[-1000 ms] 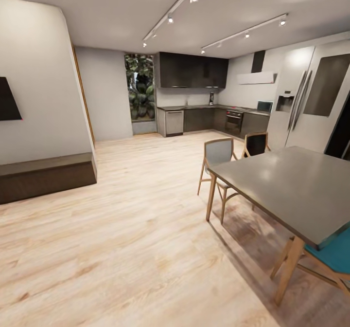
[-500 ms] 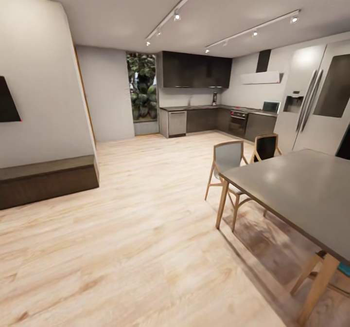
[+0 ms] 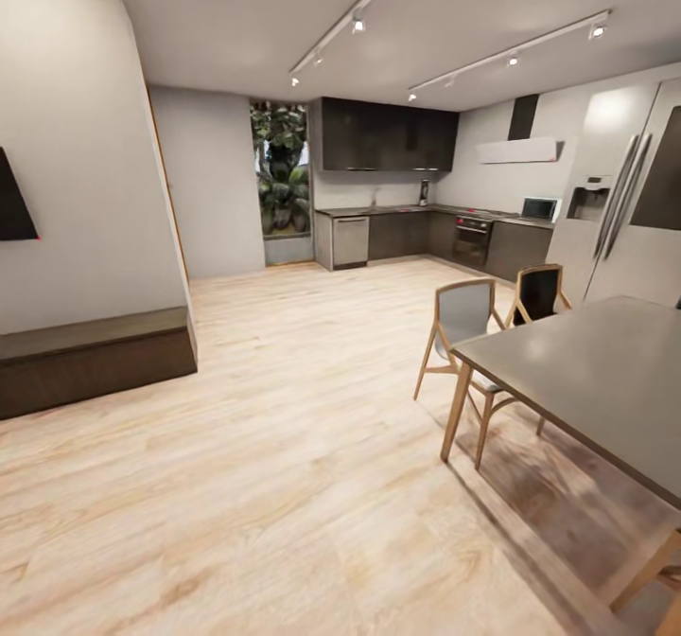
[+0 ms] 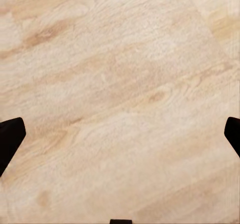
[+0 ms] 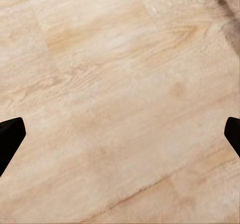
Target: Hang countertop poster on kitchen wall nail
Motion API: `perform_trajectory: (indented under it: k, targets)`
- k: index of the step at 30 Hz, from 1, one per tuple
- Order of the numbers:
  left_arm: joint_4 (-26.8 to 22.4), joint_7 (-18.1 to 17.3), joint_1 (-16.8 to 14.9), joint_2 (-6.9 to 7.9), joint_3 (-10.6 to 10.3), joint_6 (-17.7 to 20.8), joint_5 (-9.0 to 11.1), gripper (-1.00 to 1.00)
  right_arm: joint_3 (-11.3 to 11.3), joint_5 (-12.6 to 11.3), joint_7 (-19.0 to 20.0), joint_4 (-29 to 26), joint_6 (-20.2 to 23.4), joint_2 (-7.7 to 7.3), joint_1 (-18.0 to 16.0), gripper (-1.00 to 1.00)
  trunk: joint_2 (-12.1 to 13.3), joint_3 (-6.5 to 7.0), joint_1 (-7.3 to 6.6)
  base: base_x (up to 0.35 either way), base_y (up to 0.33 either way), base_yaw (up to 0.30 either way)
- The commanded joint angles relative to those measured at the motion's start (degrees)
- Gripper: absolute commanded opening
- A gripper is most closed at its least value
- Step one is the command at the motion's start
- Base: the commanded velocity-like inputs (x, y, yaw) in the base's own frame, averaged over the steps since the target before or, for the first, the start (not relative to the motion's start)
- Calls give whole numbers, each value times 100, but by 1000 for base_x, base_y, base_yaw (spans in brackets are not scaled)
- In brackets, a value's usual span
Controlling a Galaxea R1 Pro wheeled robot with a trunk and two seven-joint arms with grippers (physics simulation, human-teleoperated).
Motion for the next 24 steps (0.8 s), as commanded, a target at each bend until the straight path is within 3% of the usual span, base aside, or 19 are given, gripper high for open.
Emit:
perform_trajectory:
  k: [1, 10, 24]
  targets:
    - [-4, 0, 1, 0, 3, -12, -2, 100, 1, 6, -1, 4, -18, -1, -3, 100, -2, -5, 3, 294, 203, 0]
    - [-4, 0, 1, 0, 3, -12, -2, 100, 0, 0, -1, 3, -18, -6, -3, 100, -2, -5, 3, 304, 180, 0]
    - [-4, 0, 1, 0, 3, -12, -2, 100, 5, -3, -1, 4, -18, -2, -3, 100, -2, -5, 3, 336, 19, 0]
